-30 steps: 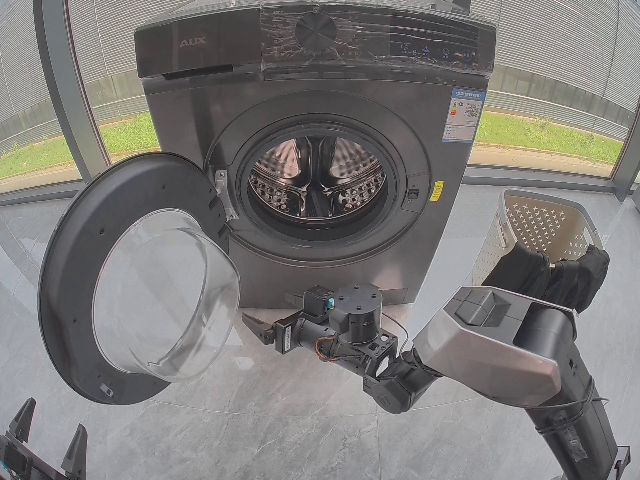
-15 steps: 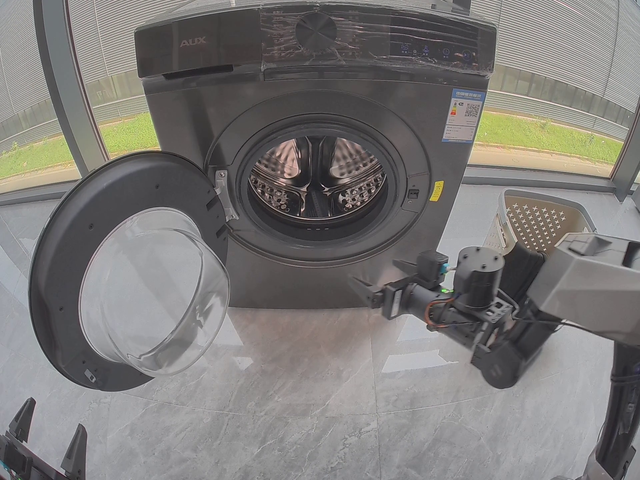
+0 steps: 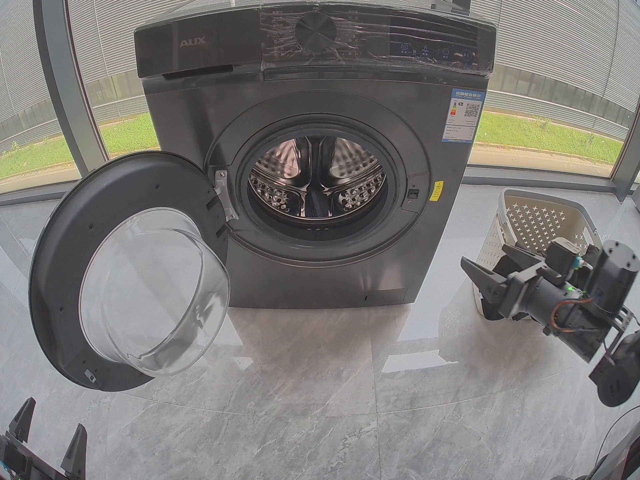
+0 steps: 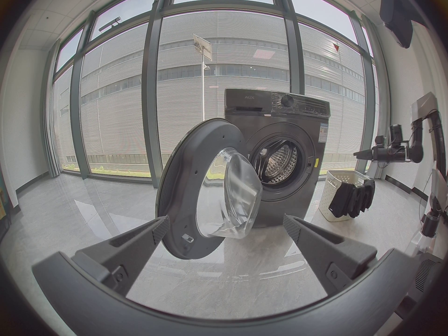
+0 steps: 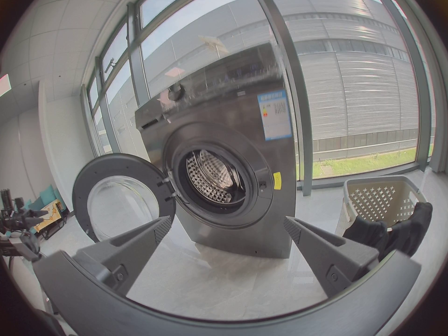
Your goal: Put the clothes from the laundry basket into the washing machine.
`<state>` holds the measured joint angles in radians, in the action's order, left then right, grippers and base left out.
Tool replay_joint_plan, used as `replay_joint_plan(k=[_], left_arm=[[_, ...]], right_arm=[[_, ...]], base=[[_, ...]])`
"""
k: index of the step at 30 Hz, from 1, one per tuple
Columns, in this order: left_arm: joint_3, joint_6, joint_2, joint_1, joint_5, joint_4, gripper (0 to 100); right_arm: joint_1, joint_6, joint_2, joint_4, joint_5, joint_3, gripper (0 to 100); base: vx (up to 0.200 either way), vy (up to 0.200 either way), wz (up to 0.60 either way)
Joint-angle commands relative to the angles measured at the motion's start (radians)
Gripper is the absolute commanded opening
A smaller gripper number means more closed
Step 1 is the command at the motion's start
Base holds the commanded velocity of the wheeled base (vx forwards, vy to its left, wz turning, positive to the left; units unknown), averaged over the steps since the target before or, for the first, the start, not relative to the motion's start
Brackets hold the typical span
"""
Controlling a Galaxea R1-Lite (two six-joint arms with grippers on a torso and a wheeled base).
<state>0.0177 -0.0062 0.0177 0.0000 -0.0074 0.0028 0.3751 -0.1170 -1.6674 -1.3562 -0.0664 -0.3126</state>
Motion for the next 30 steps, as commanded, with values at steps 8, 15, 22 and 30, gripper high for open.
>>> replay_joint_plan(k=[8,15,22,30], left_arm=[[-0.016,-0.001,-0.018,0.000,0.000,0.000,100],[-0.016,-0.003,-0.018,0.000,0.000,0.000,100],[-0.016,-0.003,-0.018,0.000,0.000,0.000,100],[-0.016,-0.001,-0.018,0.000,0.000,0.000,100]], right_arm=[[-0.191,0.079,0.545,0.085,-0.016,0.277,100],[-0.334,0.135,0.813,0.290,-0.044,0.313,100],[-0.363,0.165,1.184,0.686,-0.046,0.306,100],[-0.381,0.160,1.483,0.948,-0.044,0.313,100]], base=[[0.000,0.000,0.00],[0.000,0.000,0.00],[0.000,0.000,0.00],[0.000,0.000,0.00]])
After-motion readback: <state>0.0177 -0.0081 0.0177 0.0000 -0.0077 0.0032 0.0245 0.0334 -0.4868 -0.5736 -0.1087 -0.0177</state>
